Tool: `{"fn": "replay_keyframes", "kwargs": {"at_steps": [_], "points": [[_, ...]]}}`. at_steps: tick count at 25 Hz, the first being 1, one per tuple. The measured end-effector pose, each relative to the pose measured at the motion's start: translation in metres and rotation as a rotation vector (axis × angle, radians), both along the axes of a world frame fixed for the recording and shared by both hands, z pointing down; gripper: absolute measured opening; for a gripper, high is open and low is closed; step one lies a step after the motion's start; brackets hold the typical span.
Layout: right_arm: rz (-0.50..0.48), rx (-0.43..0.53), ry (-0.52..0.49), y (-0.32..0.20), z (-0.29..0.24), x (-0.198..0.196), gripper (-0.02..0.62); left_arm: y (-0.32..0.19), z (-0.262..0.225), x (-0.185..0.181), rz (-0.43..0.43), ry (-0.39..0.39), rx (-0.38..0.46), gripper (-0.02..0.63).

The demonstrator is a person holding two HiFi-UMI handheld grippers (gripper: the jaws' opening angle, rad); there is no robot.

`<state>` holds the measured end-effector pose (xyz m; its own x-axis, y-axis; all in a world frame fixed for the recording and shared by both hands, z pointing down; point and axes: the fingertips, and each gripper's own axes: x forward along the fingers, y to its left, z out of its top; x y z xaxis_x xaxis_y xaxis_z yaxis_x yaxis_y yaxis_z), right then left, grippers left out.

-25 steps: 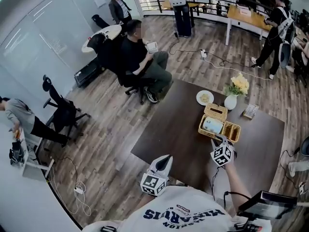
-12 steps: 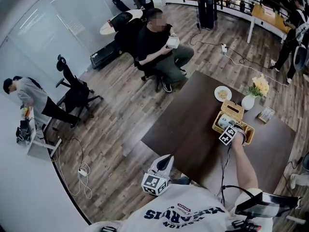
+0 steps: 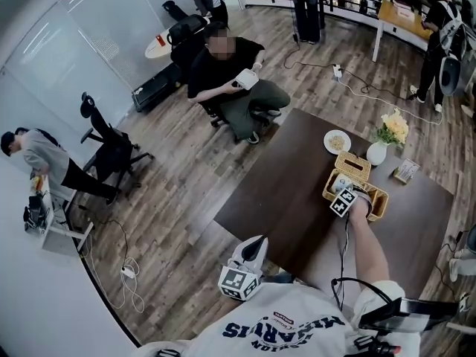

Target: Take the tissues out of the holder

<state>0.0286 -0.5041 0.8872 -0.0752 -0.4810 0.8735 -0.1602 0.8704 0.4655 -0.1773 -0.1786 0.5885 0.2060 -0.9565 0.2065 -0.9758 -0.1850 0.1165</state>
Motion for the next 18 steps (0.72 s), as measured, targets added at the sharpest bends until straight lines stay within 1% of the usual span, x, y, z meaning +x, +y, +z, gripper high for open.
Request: {"fn": "replay_keyframes", "kwargs": {"at_steps": [10,13,18], "points": [[-0.001,0.015,-0.041,0.002,-0.004,-0.001,0.06,-0.006,0.001,-0.001,0.024,-0.002,0.004,0.005],[0.008,0.025,-0.085,0.004,-0.014,-0.004,0.058,-0.006,0.0,-0.005,0.022,0.0,0.004,0.005],[0.033,0.082,-0.166,0.005,-0.037,-0.003,0.054,-0.012,0.0,-0.008,0.029,0.006,0.008,0.005]]}}
